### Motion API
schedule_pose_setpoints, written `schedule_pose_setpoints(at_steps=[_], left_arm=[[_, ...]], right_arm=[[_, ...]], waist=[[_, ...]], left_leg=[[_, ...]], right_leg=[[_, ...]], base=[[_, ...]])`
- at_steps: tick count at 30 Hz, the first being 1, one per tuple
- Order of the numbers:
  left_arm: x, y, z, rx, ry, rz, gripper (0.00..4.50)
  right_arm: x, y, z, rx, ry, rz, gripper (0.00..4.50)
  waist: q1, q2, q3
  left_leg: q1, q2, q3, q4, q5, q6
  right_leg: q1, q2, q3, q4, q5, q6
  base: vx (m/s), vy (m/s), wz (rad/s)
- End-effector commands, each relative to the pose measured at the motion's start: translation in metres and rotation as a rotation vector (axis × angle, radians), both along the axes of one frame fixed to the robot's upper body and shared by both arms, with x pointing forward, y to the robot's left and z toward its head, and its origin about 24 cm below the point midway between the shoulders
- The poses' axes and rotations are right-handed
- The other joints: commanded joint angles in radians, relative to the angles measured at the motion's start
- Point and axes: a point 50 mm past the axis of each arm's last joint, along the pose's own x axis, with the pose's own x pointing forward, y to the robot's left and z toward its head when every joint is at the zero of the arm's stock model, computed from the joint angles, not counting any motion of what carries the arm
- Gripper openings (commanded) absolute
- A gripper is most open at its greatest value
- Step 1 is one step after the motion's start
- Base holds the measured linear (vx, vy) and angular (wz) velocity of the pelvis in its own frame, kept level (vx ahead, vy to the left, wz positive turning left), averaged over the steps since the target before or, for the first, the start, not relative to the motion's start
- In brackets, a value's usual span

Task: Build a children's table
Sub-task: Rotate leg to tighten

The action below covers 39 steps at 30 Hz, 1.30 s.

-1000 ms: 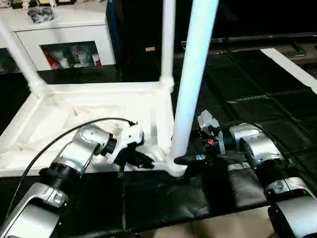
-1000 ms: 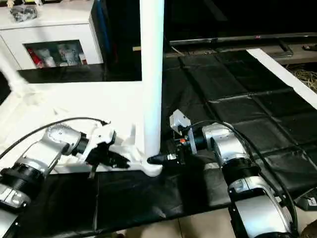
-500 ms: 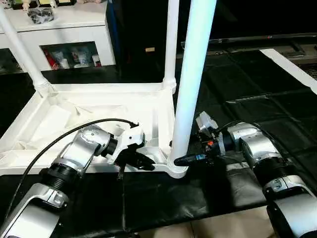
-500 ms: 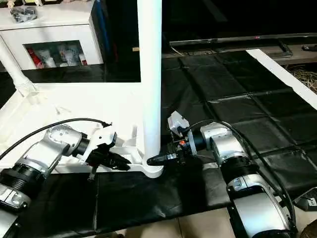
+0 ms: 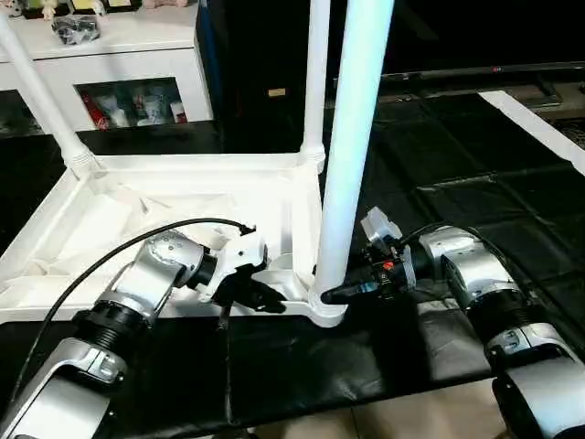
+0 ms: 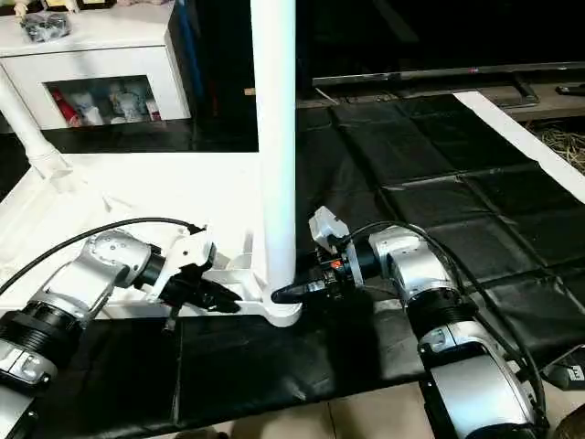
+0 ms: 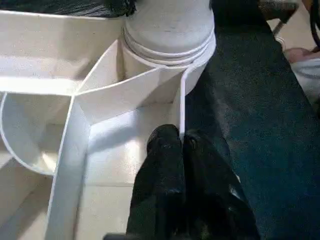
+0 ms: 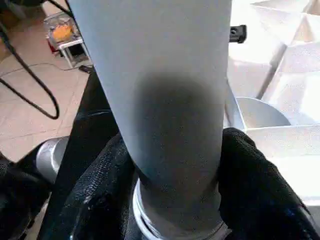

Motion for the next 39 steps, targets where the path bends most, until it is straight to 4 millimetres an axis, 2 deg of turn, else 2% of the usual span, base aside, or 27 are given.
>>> schedule_pose_setpoints(at_steps=[1,3,4,6,7,8,9,10,13,16,19,20,22,24,26,29,31,32,37,39], left_arm=[[0.009,-0.012,0.006,-0.033,-0.029,0.072,0.00],[0.013,-0.016,0.007,-0.050,-0.021,0.132,0.00],[0.015,-0.020,0.009,-0.064,-0.015,0.173,0.00],[0.020,-0.026,0.011,-0.079,-0.011,0.248,0.00],[0.023,-0.029,0.011,-0.083,-0.012,0.284,0.00],[0.024,-0.031,0.012,-0.085,-0.013,0.299,0.00],[0.025,-0.032,0.012,-0.088,-0.013,0.312,0.00],[0.029,-0.036,0.013,-0.096,-0.019,0.359,0.00],[0.037,-0.048,0.016,-0.141,-0.026,0.496,0.00],[0.040,-0.057,0.019,-0.177,-0.022,0.562,0.00],[0.041,-0.061,0.022,-0.196,-0.028,0.583,0.00],[0.041,-0.060,0.022,-0.193,-0.031,0.575,0.00],[0.041,-0.058,0.022,-0.180,-0.038,0.564,0.00],[0.039,-0.052,0.020,-0.155,-0.044,0.551,0.00],[0.038,-0.049,0.019,-0.146,-0.048,0.542,0.00],[0.034,-0.040,0.016,-0.122,-0.059,0.493,0.00],[0.032,-0.037,0.014,-0.111,-0.057,0.472,0.00],[0.032,-0.036,0.013,-0.109,-0.061,0.464,0.00],[0.025,-0.028,0.010,-0.112,-0.072,0.360,0.00],[0.023,-0.025,0.011,-0.117,-0.083,0.314,0.00]], right_arm=[[0.001,0.011,-0.004,0.023,0.037,-0.075,2.08],[0.005,0.018,-0.009,0.004,0.029,-0.171,2.07],[0.009,0.023,-0.013,-0.016,0.028,-0.251,2.07],[0.016,0.032,-0.018,-0.041,0.033,-0.385,2.06],[0.019,0.037,-0.019,-0.049,0.039,-0.448,2.06],[0.021,0.039,-0.020,-0.055,0.041,-0.482,2.06],[0.023,0.042,-0.021,-0.061,0.043,-0.511,2.06],[0.025,0.046,-0.021,-0.066,0.039,-0.565,2.05],[0.031,0.060,-0.021,-0.080,0.024,-0.688,2.04],[0.031,0.070,-0.019,-0.058,0.028,-0.719,2.04],[0.031,0.076,-0.015,0.014,0.044,-0.704,2.04],[0.030,0.076,-0.016,0.016,0.044,-0.696,2.38],[0.029,0.075,-0.016,0.016,0.042,-0.686,2.38],[0.028,0.072,-0.016,0.037,0.060,-0.675,2.78],[0.028,0.070,-0.016,0.042,0.060,-0.670,2.84],[0.028,0.056,-0.015,0.041,0.037,-0.646,3.21],[0.027,0.048,-0.015,0.035,0.023,-0.627,3.26],[0.028,0.045,-0.014,0.033,0.016,-0.620,3.41],[0.022,0.020,-0.006,0.022,-0.033,-0.461,3.76],[0.020,0.011,-0.003,0.002,-0.060,-0.414,3.96]], waist=[[-0.011,-0.013,-0.071],[-0.013,-0.013,-0.071],[-0.018,-0.008,-0.068],[-0.036,-0.012,-0.067],[-0.049,-0.012,-0.067],[-0.056,-0.006,-0.065],[-0.067,-0.009,-0.066],[-0.074,-0.007,-0.066],[-0.090,-0.011,-0.069],[-0.090,-0.011,-0.071],[-0.086,-0.013,-0.077],[-0.086,-0.013,-0.077],[-0.084,-0.011,-0.077],[-0.083,-0.010,-0.077],[-0.082,-0.010,-0.078],[-0.082,-0.009,-0.078],[-0.081,-0.009,-0.079],[-0.078,-0.006,-0.077],[-0.059,-0.007,-0.076],[-0.046,-0.008,-0.076]], left_leg=[[0.014,0.025,-0.002,-0.071,-0.266,0.032],[0.015,0.022,-0.004,-0.071,-0.276,0.025],[0.015,0.020,-0.006,-0.072,-0.286,0.018],[0.013,0.016,-0.008,-0.073,-0.293,0.007],[0.010,0.013,-0.011,-0.074,-0.293,0.000],[0.008,0.012,-0.012,-0.074,-0.299,-0.002],[0.004,0.010,-0.015,-0.075,-0.307,-0.002],[0.000,0.008,-0.017,-0.074,-0.312,0.002],[0.007,0.006,-0.011,-0.068,-0.288,0.009],[0.006,0.006,-0.009,-0.066,-0.266,0.025],[0.000,0.008,-0.006,-0.064,-0.222,0.054],[-0.001,0.009,-0.006,-0.064,-0.217,0.058],[-0.001,0.009,-0.005,-0.063,-0.206,0.067],[-0.001,0.009,-0.005,-0.064,-0.208,0.068],[-0.002,0.010,-0.005,-0.064,-0.203,0.069],[0.000,0.012,-0.005,-0.064,-0.207,0.069],[-0.001,0.013,-0.004,-0.063,-0.211,0.073],[0.001,0.015,-0.003,-0.064,-0.212,0.074],[0.005,0.017,0.000,-0.063,-0.234,0.071],[0.005,0.018,0.000,-0.063,-0.231,0.070]], right_leg=[[0.050,-0.054,0.045,-0.073,-0.392,-0.193],[0.049,-0.056,0.043,-0.077,-0.431,-0.177],[0.049,-0.056,0.041,-0.080,-0.460,-0.165],[0.050,-0.055,0.038,-0.086,-0.493,-0.145],[0.052,-0.056,0.035,-0.085,-0.506,-0.140],[0.052,-0.055,0.033,-0.087,-0.515,-0.136],[0.056,-0.055,0.028,-0.091,-0.535,-0.122],[0.059,-0.055,0.027,-0.093,-0.537,-0.114],[0.050,-0.052,0.032,-0.094,-0.489,-0.137],[0.052,-0.051,0.033,-0.090,-0.443,-0.158],[0.057,-0.050,0.035,-0.078,-0.330,-0.195],[0.058,-0.049,0.035,-0.077,-0.317,-0.199],[0.060,-0.051,0.036,-0.074,-0.288,-0.214],[0.061,-0.052,0.035,-0.075,-0.300,-0.210],[0.062,-0.052,0.036,-0.073,-0.286,-0.212],[0.061,-0.051,0.037,-0.071,-0.270,-0.220],[0.062,-0.050,0.037,-0.069,-0.257,-0.225],[0.058,-0.050,0.037,-0.069,-0.256,-0.231],[0.057,-0.049,0.038,-0.073,-0.283,-0.221],[0.055,-0.050,0.039,-0.073,-0.288,-0.216]], base=[[0.000,0.000,0.00],[0.000,0.000,0.00],[0.000,0.000,0.00],[0.000,0.000,0.00],[0.000,0.000,0.00],[0.000,0.000,0.00],[0.000,0.000,0.00],[0.000,0.000,0.00],[0.000,0.000,0.00],[0.000,0.000,0.00],[0.000,0.000,0.00],[0.000,0.000,0.00],[0.000,0.000,0.00],[0.000,0.000,0.00],[0.000,0.000,0.00],[0.000,0.000,0.00],[0.000,0.000,0.00],[0.000,0.000,0.00],[0.000,0.000,0.00],[0.000,0.000,0.00]])
